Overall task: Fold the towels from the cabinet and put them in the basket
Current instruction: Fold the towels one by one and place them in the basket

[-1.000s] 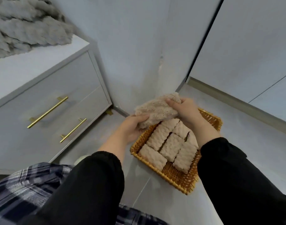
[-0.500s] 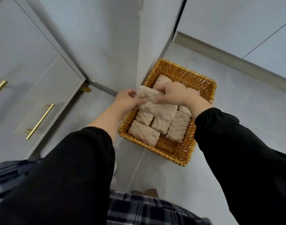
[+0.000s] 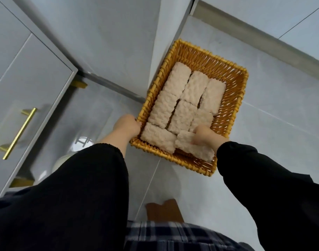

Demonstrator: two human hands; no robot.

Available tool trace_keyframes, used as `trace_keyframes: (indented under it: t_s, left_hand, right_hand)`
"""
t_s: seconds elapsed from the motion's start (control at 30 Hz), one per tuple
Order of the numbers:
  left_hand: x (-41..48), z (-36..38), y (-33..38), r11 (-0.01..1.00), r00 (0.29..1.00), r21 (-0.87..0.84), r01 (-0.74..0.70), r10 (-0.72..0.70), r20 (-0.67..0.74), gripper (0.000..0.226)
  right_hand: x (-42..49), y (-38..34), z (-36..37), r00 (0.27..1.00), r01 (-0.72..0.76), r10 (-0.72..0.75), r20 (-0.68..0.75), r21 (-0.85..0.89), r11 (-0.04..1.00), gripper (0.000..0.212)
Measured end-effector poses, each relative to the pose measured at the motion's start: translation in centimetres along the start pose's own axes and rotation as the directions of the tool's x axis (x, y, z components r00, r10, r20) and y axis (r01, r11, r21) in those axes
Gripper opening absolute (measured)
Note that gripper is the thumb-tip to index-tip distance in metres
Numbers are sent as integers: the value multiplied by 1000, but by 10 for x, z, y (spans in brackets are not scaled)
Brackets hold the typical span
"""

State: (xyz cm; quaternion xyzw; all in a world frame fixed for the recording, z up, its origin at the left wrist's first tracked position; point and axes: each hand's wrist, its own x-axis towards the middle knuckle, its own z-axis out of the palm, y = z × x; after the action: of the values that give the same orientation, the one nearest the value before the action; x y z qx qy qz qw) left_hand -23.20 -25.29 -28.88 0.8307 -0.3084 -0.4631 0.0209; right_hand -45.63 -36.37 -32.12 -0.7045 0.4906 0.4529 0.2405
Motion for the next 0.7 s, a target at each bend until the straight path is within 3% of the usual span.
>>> trace_keyframes:
  t_s: [0.23, 0.43, 0.57, 0.7]
  left_hand:
    - [10, 1, 1, 998, 1000, 68, 13, -13, -3, 35]
    - [11, 4, 1, 998, 999, 41, 42, -42, -9, 33]
    - [12, 3, 1, 999, 999, 44, 33, -33, 6, 33]
    - [13, 2, -1, 999, 1000, 41, 18, -18, 4, 26]
  right_hand:
    - [10, -10, 7, 994, -77, 88, 59, -172, 982, 37]
    - [12, -16, 16, 999, -10, 11, 47, -37, 999, 31]
    - [20, -18, 32, 999, 37, -44, 28, 203, 978, 27]
    - [17, -14, 46, 988, 144, -123, -89, 280, 949, 24]
